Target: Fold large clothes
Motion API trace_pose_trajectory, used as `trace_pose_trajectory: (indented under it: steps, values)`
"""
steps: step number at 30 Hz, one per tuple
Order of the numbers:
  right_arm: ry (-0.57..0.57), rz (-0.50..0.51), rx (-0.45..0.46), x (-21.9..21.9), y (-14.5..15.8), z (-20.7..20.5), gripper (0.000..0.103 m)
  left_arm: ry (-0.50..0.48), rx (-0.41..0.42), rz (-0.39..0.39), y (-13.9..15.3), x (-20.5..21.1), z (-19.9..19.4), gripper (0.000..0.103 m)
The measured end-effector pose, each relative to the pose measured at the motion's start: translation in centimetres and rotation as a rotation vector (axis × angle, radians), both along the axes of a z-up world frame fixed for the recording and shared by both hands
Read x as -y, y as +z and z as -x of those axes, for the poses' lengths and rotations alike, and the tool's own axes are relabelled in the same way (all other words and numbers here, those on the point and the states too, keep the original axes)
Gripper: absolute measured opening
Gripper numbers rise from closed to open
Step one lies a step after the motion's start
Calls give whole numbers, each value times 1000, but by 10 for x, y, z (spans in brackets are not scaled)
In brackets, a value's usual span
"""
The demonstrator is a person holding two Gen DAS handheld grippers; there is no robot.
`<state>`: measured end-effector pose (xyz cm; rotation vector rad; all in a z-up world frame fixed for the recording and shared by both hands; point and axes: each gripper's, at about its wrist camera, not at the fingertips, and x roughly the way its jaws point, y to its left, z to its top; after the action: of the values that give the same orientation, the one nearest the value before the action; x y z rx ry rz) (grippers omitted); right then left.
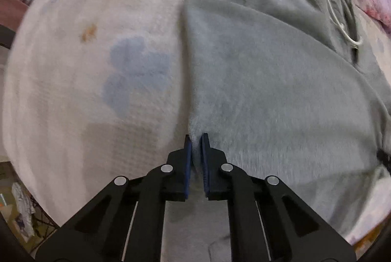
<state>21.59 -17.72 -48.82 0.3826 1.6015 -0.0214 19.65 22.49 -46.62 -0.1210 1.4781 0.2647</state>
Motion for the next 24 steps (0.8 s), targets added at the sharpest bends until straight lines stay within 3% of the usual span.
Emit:
trace_pose_trajectory:
  steps: [1,3,4,5,6,7,9,10,11,13,14,15,17,21,22,23,24]
  values:
    - [-15,-12,1,1,-10,0,15,14,-12,-6,-16,-7,-3,8]
    - [-31,-35,-12,0,-5,-7,19,7,-33,9,-19,-9,-8,10]
    - [-10,-25,-13,-1,2,-8,25,-7,-41,5,-13,-8,-9,14]
    - [12,22,-8,2,18,-10,44,-14,-35,-12,-1,-6,-7,21]
    - [15,65,20,2,33,-7,53,-18,-27,-52,12,-4,-4,22]
    - [27,85,74,1,51,-6,55,-21,-14,-82,21,-2,-2,22]
    - [78,115,132,-7,68,-9,54,-17,42,-172,44,2,5,22]
    - [113,103,138,-14,67,-12,48,-22,67,-176,48,3,6,22]
    - [144,85,121,-22,58,-13,32,-24,74,-138,45,4,4,19]
    - [193,112,4,-29,13,-18,13,9,32,9,18,-1,-6,0]
    - [158,96,33,-25,3,-17,13,16,-43,33,-11,1,-9,0]
    - [138,84,31,-23,7,-18,13,-7,-31,-5,-17,2,-13,0]
    - [124,70,33,-19,16,-17,13,-59,-28,-62,-14,10,-16,0]
    - [131,-5,47,-9,49,-12,21,-36,-47,-31,4,9,-19,3]
    - [131,-28,59,2,68,-10,31,-50,-42,-16,11,9,-20,18]
    - [125,-65,88,4,85,-8,58,-63,-40,-15,17,13,-18,36]
    - [116,-74,118,7,100,-5,70,-81,-37,-26,26,18,-18,40]
